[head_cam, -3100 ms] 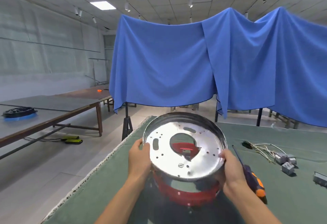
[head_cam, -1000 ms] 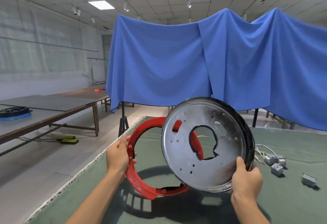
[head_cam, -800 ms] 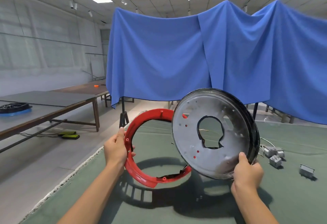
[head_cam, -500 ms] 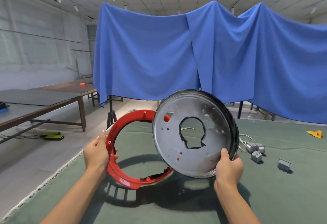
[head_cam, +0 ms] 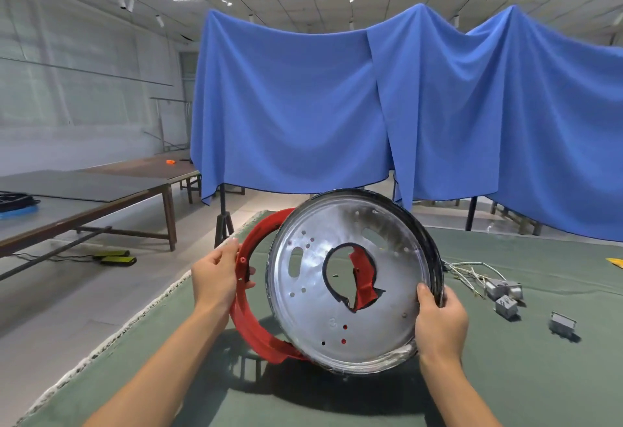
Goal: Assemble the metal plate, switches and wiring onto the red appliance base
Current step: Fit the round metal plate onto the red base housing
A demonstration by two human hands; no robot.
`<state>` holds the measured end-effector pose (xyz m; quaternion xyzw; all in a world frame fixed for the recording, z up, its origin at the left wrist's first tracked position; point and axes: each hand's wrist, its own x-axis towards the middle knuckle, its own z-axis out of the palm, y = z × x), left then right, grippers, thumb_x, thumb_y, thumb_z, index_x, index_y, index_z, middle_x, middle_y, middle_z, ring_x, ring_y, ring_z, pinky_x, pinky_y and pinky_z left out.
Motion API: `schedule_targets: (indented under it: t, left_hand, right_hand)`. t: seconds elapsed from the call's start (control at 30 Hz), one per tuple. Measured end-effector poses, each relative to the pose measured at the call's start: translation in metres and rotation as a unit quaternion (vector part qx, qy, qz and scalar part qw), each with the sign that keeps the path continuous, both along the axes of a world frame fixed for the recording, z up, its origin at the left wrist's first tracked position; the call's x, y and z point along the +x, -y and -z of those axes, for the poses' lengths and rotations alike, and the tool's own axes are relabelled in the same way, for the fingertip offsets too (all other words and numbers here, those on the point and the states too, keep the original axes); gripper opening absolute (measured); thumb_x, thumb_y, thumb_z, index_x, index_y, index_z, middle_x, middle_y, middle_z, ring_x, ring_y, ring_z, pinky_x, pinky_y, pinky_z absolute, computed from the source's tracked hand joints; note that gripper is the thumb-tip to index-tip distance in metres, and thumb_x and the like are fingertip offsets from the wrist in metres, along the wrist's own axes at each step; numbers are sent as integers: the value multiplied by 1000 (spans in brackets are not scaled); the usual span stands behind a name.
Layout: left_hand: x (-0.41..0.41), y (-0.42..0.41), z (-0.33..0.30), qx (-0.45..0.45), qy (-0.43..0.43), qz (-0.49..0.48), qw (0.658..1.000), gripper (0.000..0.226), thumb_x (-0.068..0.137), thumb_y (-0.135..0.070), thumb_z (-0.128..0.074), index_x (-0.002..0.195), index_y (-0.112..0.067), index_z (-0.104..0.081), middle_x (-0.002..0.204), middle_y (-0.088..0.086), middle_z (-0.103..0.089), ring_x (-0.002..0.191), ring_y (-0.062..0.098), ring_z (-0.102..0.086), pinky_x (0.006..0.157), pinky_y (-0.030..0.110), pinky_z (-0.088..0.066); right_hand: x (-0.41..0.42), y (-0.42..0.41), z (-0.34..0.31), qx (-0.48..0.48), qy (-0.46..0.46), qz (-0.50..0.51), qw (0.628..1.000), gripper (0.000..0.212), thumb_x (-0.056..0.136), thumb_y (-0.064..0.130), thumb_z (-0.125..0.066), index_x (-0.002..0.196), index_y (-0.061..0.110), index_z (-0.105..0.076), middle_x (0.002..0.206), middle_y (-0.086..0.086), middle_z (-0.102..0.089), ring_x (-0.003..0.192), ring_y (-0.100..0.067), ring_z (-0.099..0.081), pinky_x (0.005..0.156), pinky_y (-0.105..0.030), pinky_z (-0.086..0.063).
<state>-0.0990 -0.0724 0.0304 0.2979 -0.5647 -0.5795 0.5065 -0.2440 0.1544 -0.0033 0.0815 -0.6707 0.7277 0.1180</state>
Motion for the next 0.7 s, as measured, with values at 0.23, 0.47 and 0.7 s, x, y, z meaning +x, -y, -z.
schedule_targets:
  t: [0.23,0.47,0.7]
  left_hand:
    - [-5,-16,-10,0,-1,18,1000,35,96,-30,-53,73,-8,-68,43,-8,-57,41,4,-53,44,21,-46]
    - [0,-21,-17,33,-29,47,998,41,96,-30,-53,81,7,-63,69,15,-52,66,26,-45,67,39,-41]
    - [2,-16,-11,49,-24,54,997,43,95,-30,-55,63,-2,-58,51,5,-50,47,19,-44,52,29,-41]
  right_hand:
    - [-3,0,4,0,12,-32,999,19,96,13,-54,78,17,-61,74,2,-63,66,-15,-54,56,-27,-41]
    - [4,10,4,12,-17,-76,997,16,94,11,-56,82,15,-64,77,2,-67,71,-17,-57,62,-31,-43]
    - [6,13,7,47,-28,-72,996,19,95,12,-56,76,10,-61,70,-2,-64,65,-18,-54,56,-30,-41]
